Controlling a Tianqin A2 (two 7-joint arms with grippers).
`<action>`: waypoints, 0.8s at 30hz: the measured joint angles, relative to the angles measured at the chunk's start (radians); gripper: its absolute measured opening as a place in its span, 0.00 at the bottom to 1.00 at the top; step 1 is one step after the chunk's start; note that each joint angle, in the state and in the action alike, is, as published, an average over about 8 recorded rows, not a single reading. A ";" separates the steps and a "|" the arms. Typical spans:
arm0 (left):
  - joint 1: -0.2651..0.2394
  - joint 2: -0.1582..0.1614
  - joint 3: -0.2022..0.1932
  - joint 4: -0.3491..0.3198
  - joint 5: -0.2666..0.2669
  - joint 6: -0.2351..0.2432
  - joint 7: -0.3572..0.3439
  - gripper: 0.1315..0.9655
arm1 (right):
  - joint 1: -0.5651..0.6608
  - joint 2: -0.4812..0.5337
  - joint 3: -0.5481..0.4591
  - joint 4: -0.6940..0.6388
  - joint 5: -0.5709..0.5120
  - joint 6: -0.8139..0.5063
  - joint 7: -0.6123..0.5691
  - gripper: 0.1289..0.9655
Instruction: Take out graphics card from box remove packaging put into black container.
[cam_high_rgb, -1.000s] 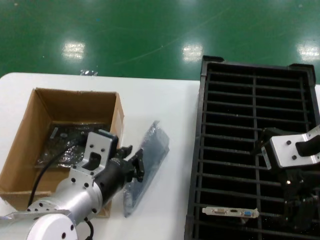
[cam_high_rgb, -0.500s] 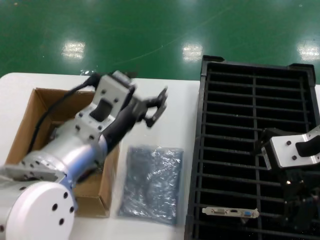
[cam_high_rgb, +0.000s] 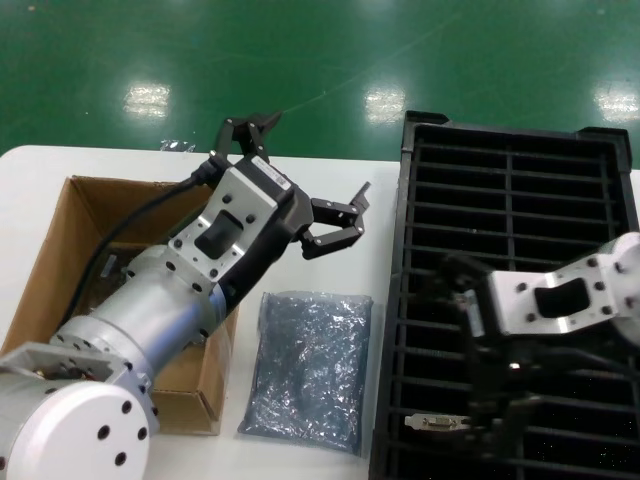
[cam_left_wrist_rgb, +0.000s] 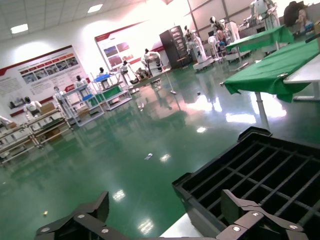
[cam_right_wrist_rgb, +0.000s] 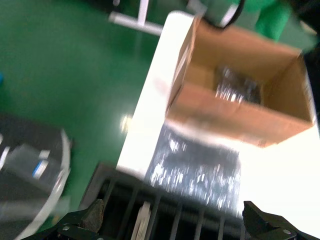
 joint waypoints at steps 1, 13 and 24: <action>0.005 -0.003 -0.001 0.006 -0.018 -0.011 0.010 0.72 | -0.017 -0.006 0.012 -0.002 0.006 0.019 -0.008 1.00; 0.074 -0.036 -0.010 0.077 -0.243 -0.155 0.141 0.93 | -0.238 -0.082 0.168 -0.032 0.081 0.265 -0.108 1.00; 0.138 -0.067 -0.018 0.143 -0.453 -0.288 0.260 0.98 | -0.441 -0.152 0.312 -0.059 0.151 0.455 -0.204 1.00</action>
